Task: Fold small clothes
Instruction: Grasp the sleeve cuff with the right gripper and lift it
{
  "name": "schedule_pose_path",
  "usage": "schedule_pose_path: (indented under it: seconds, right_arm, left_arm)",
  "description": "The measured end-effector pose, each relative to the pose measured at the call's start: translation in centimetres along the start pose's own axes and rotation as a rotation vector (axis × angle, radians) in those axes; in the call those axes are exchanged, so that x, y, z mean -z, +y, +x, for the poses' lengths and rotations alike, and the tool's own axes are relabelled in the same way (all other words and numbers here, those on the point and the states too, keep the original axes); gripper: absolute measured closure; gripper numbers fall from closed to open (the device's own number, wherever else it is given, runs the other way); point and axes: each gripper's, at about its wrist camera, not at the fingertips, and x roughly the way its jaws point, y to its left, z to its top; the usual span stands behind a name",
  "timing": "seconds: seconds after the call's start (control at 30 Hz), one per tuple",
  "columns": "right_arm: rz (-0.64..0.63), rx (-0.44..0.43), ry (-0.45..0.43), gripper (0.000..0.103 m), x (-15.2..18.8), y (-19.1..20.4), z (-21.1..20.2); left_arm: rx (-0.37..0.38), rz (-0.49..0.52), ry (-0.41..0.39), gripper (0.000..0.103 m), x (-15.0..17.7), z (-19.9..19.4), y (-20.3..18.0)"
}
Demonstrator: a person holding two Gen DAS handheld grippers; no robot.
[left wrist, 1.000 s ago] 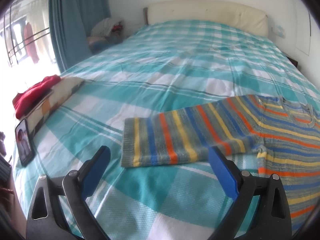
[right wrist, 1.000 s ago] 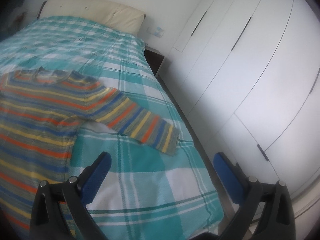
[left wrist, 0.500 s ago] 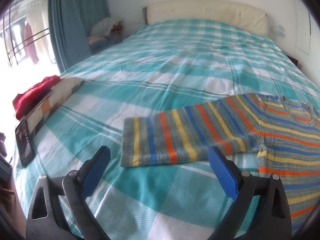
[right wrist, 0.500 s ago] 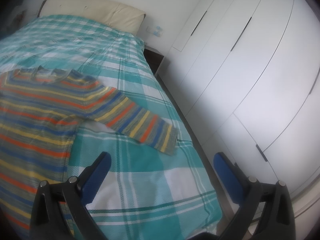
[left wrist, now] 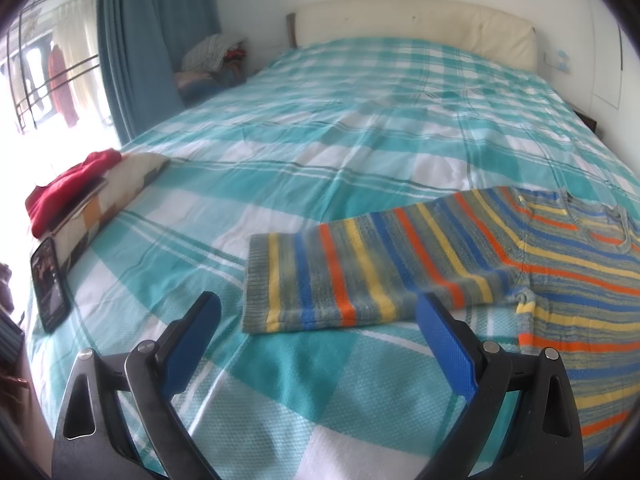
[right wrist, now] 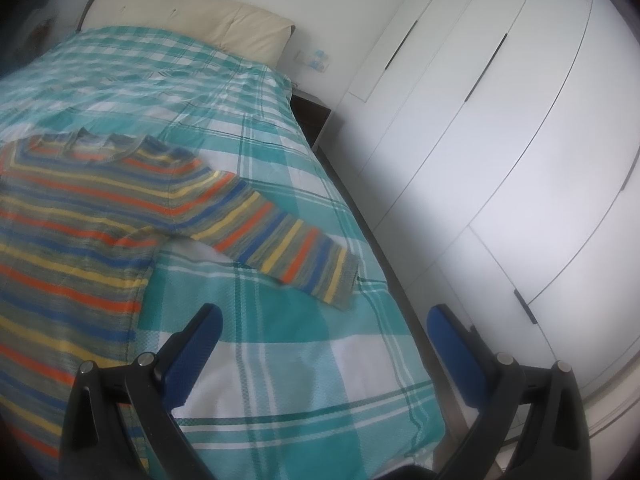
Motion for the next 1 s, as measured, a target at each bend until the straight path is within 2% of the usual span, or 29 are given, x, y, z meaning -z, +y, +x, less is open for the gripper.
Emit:
schedule_pose_path:
  seconds: [0.5, 0.63, 0.7, 0.8, 0.87, 0.93, 1.0]
  right_arm:
    - [-0.004, -0.018, 0.009, 0.002, 0.2, 0.3, 0.3]
    - [0.009, -0.117, 0.002, 0.002, 0.3, 0.3, 1.5]
    - [0.025, -0.234, 0.01, 0.002, -0.1, -0.9, 3.4]
    - [0.16, -0.351, -0.013, 0.002, -1.6, -5.6, 6.4]
    - [0.344, -0.454, -0.009, 0.002, -2.5, -10.4, 9.6]
    - [0.512, -0.539, 0.055, 0.002, -2.8, -13.8, 13.5]
    - [0.678, -0.617, 0.18, 0.002, -2.0, -15.8, 18.6]
  left_arm:
    - [0.001, 0.001, 0.001, 0.004, -0.2, 0.0, 0.0]
    - [0.004, 0.008, 0.014, 0.004, 0.3, 0.2, 0.0]
    - [0.025, 0.006, 0.037, 0.004, 0.4, 0.1, 0.1]
    - [0.074, -0.024, 0.055, 0.004, 0.1, -1.4, 0.9]
    - [0.134, -0.073, 0.064, 0.004, -0.1, -3.1, 1.7]
    - [0.202, -0.125, 0.077, 0.004, 0.0, -4.6, 2.5]
    - [0.254, -0.169, 0.071, 0.002, 1.0, -6.0, 3.0]
